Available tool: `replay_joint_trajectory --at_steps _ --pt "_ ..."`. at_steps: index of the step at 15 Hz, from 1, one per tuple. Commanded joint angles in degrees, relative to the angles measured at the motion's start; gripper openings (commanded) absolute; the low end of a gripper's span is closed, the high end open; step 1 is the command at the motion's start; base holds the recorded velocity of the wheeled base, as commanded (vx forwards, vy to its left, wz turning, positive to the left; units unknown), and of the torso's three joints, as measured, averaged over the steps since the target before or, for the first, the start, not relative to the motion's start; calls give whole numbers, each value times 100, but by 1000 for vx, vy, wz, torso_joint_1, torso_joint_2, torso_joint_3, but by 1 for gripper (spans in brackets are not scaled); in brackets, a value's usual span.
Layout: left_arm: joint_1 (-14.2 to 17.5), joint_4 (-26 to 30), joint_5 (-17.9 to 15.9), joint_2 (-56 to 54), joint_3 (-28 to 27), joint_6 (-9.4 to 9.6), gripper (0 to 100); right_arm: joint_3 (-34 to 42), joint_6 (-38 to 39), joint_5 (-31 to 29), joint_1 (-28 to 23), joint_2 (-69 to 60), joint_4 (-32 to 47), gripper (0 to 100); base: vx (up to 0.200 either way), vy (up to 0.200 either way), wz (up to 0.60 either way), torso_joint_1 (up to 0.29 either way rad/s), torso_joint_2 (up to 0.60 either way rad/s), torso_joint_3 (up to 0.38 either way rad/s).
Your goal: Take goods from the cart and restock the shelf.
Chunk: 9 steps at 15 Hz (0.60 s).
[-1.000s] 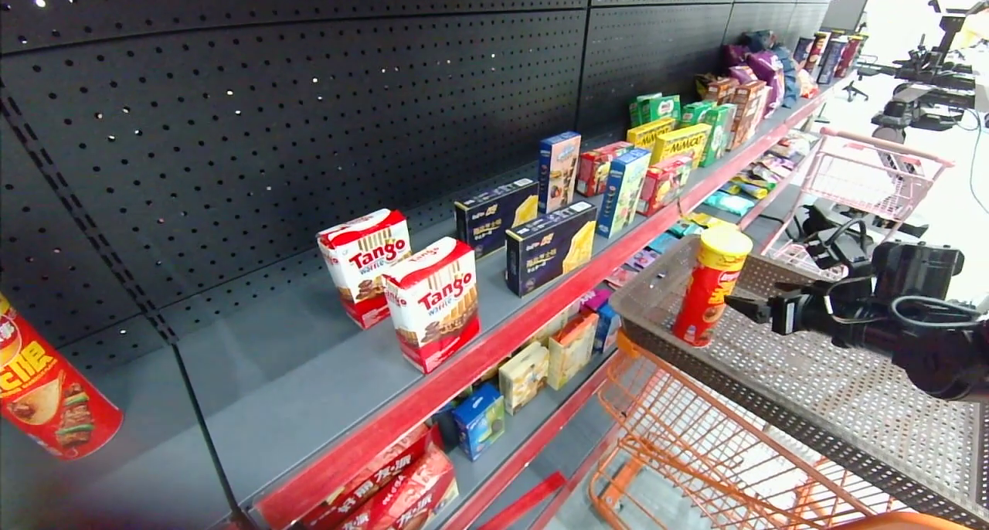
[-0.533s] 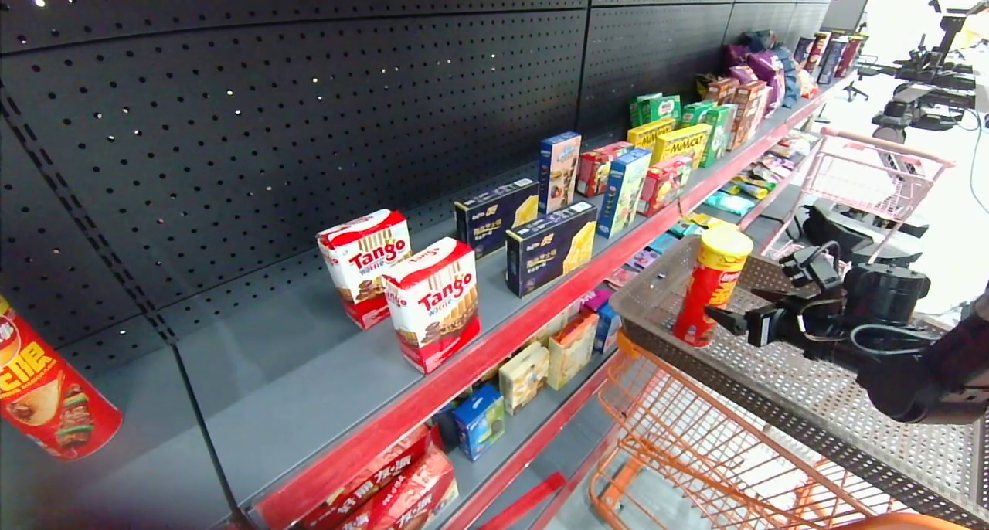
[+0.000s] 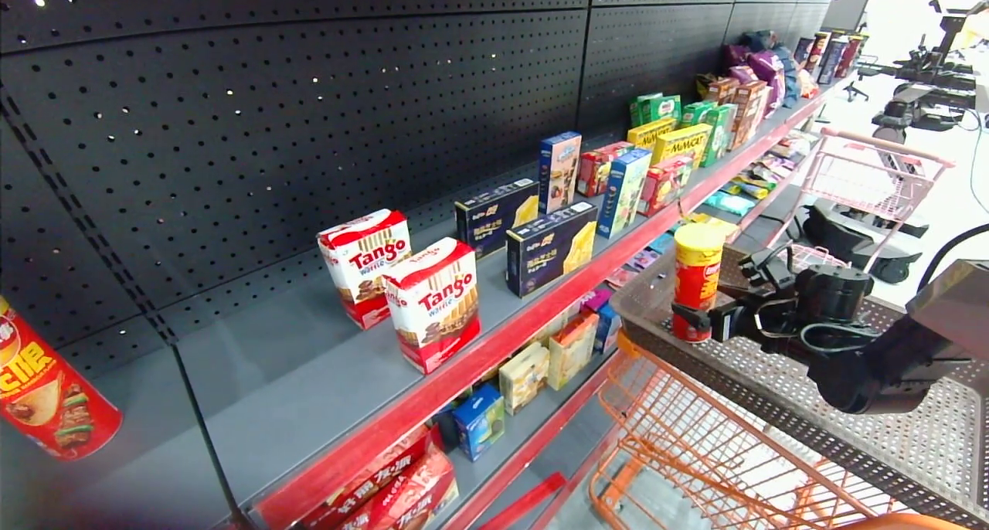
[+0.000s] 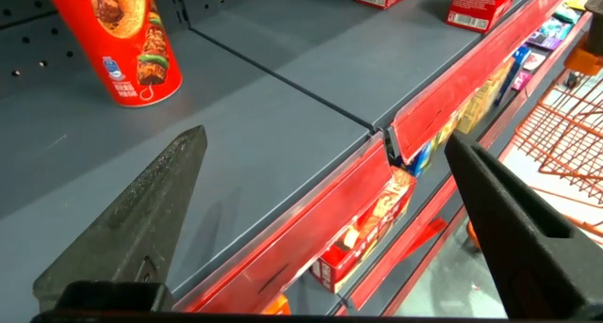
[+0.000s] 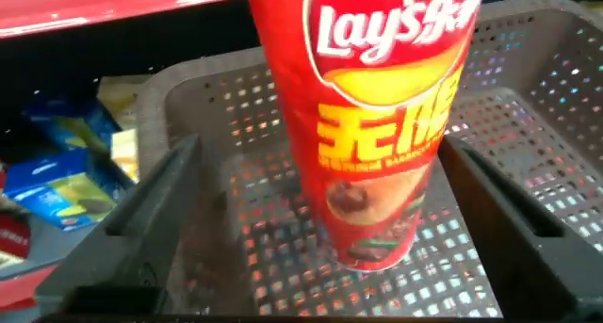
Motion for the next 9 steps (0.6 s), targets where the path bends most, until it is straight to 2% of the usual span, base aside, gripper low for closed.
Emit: replay_joint_trajectory --at_steps 1,9 --pt "2 0 8 0 0 0 100 -181 -6 5 -39 59 51 100 0 0 0 0 0 0" --pt "2 0 8 0 0 0 100 -1025 -296 14 -276 305 385 100 0 0 0 0 0 0"
